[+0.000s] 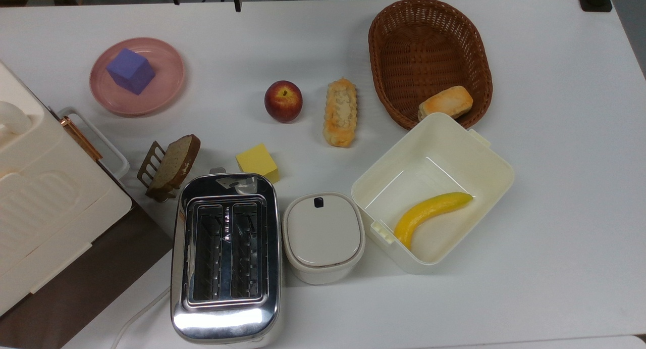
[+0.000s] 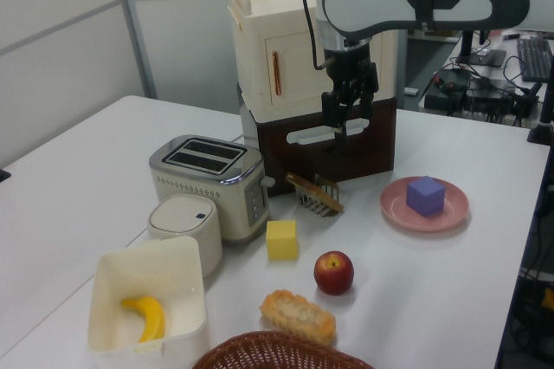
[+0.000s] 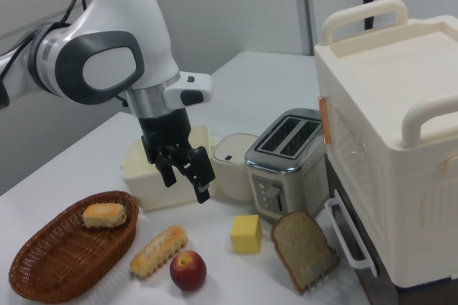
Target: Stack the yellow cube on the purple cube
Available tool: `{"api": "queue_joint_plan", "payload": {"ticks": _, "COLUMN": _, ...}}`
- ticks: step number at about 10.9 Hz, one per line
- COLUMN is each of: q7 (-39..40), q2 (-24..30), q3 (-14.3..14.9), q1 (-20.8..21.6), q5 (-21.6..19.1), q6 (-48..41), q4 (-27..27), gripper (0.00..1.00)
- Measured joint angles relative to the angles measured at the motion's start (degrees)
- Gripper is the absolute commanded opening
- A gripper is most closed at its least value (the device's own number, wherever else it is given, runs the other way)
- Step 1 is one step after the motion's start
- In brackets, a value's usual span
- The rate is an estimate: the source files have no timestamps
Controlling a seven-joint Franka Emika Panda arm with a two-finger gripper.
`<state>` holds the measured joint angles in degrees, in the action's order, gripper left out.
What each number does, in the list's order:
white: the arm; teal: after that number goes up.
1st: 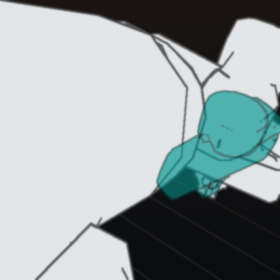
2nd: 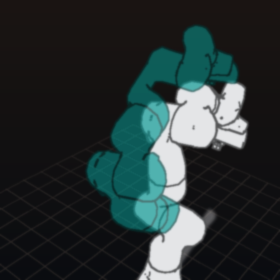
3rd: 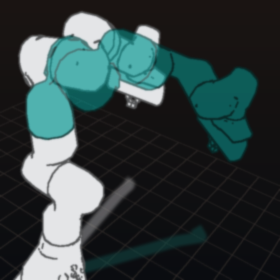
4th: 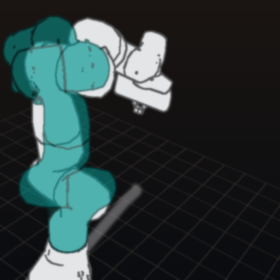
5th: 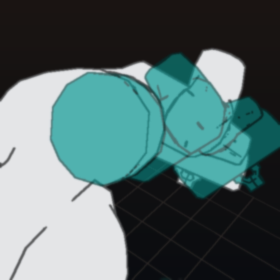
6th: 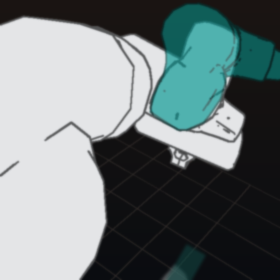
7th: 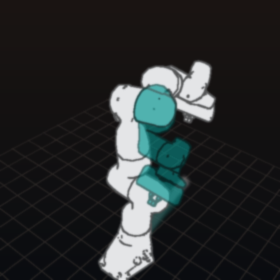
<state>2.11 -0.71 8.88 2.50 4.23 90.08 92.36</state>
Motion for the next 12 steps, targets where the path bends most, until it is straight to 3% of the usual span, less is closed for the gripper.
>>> {"api": "queue_joint_plan", "payload": {"ticks": 2, "q7": -0.10, "q2": -0.90, "q3": 0.08, "q1": -0.67, "q5": -1.46, "q6": -3.99, "q4": -1.98, "gripper": 1.00}}
{"api": "queue_joint_plan", "payload": {"ticks": 5, "q7": 0.20, "q2": -4.93, "q3": 0.31, "q1": -3.99, "q5": -4.11, "q6": -10.75, "q4": -9.66, "gripper": 1.00}}
{"api": "queue_joint_plan", "payload": {"ticks": 9, "q7": 0.20, "q2": -5.73, "q3": 0.06, "q1": -3.82, "q5": -4.14, "q6": -10.75, "q4": -10.44, "gripper": 1.00}}
{"api": "queue_joint_plan", "payload": {"ticks": 12, "q7": 0.20, "q2": -3.24, "q3": 0.06, "q1": -5.62, "q5": -5.86, "q6": -7.76, "q4": -8.57, "gripper": 1.00}}
